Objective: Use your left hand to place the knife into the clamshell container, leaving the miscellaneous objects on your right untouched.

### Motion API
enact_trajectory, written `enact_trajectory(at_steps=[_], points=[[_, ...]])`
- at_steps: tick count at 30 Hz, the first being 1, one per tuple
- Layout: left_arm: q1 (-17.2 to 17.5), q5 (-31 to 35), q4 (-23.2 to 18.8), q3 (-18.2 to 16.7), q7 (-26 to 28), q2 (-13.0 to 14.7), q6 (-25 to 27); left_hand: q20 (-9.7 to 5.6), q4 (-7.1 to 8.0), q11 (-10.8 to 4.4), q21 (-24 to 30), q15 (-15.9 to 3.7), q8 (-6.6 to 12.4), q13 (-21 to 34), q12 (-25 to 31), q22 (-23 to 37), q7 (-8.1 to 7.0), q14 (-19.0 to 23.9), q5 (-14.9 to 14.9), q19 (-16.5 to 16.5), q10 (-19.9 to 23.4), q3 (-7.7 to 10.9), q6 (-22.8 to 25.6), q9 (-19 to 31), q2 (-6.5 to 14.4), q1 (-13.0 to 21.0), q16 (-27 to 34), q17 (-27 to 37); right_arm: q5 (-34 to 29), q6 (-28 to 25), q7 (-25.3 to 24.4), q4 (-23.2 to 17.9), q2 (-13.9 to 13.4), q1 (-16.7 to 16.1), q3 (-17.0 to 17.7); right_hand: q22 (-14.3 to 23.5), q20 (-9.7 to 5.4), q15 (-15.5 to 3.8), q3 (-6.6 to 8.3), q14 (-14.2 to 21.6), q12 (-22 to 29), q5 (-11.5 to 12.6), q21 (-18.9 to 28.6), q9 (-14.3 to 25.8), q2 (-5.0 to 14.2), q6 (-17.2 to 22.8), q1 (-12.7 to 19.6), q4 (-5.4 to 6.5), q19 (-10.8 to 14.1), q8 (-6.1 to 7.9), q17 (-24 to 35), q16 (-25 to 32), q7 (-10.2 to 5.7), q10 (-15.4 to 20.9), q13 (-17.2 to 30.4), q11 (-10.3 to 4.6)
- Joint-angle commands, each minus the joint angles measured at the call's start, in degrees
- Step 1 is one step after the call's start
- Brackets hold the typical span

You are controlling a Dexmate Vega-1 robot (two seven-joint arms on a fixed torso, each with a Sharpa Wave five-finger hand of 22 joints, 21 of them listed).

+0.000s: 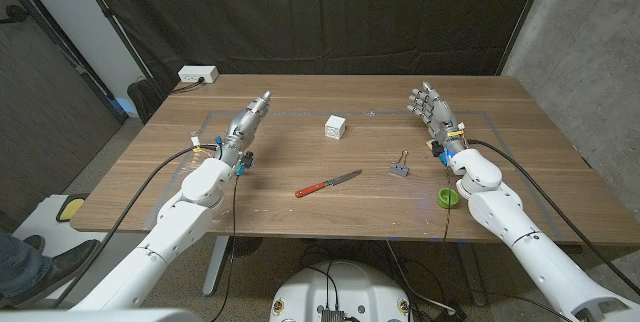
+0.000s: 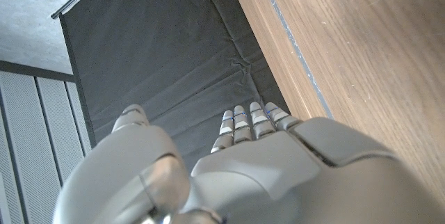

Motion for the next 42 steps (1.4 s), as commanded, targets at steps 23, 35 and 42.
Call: enact_trajectory(at_steps=[23, 35, 42], points=[[15.95, 34.89, -24.27, -1.03, 16.30, 3.59, 11.39, -1.17, -4.10, -2.22, 0.21, -2.81, 2.10, 0.28, 1.63, 0.46, -1.21, 9.44, -1.12, 0.45, 12.01, 1.25, 12.52, 0.36, 0.80, 8.02, 0.52, 0.01, -0.42, -0.30, 1.04, -3.02, -0.79, -2.33, 1.38, 0.08, 0.05, 0.12, -0.26, 0.31, 0.19, 0.49, -0.78, 0.24, 0.22, 0.47, 0.48, -0.26, 0.78, 0.14, 0.22, 0.15, -0.56, 0.44, 0.14, -0.06], [17.55, 48.74, -26.97, 0.77, 19.71, 5.15, 13.18, -2.93, -5.95, -4.47, 0.22, -4.51, 2.78, 0.26, 2.14, 0.34, -2.95, 12.79, -0.98, 0.79, 17.57, 1.45, 17.77, 0.35, 0.28, 11.27, 0.38, -0.09, -0.17, -1.15, 0.68, -4.43, -1.23, -3.43, 1.77, 0.09, 0.08, 0.01, -0.35, 0.33, 0.15, 0.51, -1.09, 0.25, 0.24, 0.47, 0.55, -0.35, 0.86, 0.13, 0.20, 0.11, -0.62, 0.47, 0.14, -0.01], [18.94, 54.76, -30.32, 1.48, 17.61, 6.09, 18.30, -3.11, -7.50, -6.26, 0.21, -5.67, 3.02, 0.24, 2.07, 0.27, -4.18, 14.00, -0.55, 1.12, 20.26, 1.70, 20.54, 0.33, -0.26, 13.97, 0.06, -0.14, 0.17, -2.63, 0.92, -5.37, -2.16, -3.49, 2.12, 0.10, 0.09, 0.02, -0.37, 0.36, 0.14, 0.52, -1.26, 0.25, 0.33, 0.50, 0.58, -0.37, 0.82, 0.13, 0.20, 0.11, -0.67, 0.48, 0.14, 0.01]])
